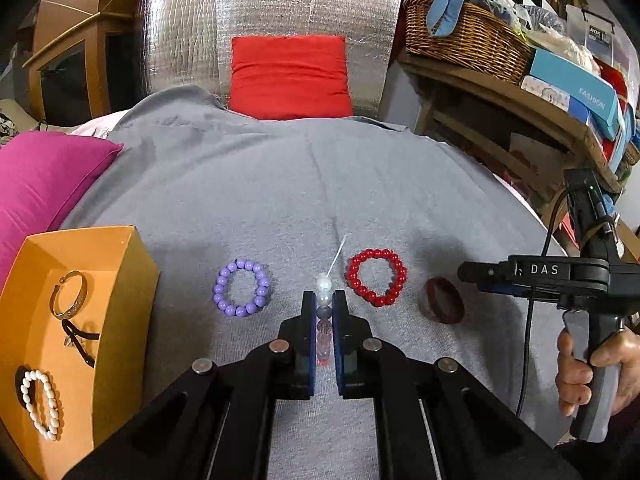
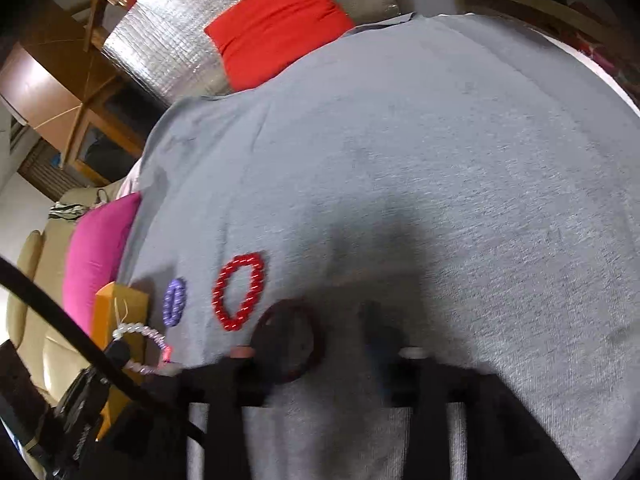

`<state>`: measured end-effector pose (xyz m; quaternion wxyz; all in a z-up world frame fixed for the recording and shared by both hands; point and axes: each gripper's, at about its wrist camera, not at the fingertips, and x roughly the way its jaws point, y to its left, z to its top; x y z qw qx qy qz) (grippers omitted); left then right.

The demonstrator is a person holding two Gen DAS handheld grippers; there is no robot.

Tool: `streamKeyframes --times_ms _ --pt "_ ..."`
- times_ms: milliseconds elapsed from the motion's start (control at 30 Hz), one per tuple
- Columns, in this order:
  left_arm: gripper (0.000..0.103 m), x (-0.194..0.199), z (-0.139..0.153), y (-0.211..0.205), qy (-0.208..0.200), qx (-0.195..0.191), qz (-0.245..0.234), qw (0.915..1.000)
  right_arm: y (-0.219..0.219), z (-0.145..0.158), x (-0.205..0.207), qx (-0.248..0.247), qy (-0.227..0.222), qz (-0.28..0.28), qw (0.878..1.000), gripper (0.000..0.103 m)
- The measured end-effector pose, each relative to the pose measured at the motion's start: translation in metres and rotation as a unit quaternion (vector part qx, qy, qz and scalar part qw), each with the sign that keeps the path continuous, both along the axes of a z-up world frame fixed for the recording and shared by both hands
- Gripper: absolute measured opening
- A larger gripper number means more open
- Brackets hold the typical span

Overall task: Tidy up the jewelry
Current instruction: 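Carry the dark red hair tie and pink-and-clear bracelet over the orange box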

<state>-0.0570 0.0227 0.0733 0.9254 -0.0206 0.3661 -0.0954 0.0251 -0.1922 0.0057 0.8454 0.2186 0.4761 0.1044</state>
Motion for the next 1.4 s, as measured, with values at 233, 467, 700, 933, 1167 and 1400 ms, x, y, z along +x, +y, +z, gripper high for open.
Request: streamKeyframes --times_ms 233,467,700,933,1167,1400 --pt "0.008 -0.002 0.001 0.001 -0.002 0.003 0.003 1.0000 0.032 -0.008 0.004 -0.070 -0.017 0.053 0.996 0.019" --pt "0.008 -0.007 0.009 0.008 -0.014 0.010 0.030 0.9994 0.042 0.019 -0.012 -0.069 -0.074 0.066 0.993 0.006" --pt "0.008 -0.026 0.036 0.020 -0.066 0.007 0.076 0.9949 0.044 0.044 -0.028 -0.045 -0.129 0.051 0.989 0.006" --pt "0.008 -0.057 0.060 0.036 -0.125 0.036 0.126 0.9835 0.044 0.042 -0.045 -0.058 -0.147 -0.001 0.987 0.006" --pt "0.008 -0.082 0.077 0.081 -0.156 0.035 0.176 0.9713 0.081 0.040 -0.072 -0.100 -0.139 0.020 0.985 0.006" --pt "0.007 -0.104 0.083 0.133 -0.164 0.027 0.234 0.9580 0.149 0.067 -0.082 -0.109 -0.153 0.074 0.979 0.006"
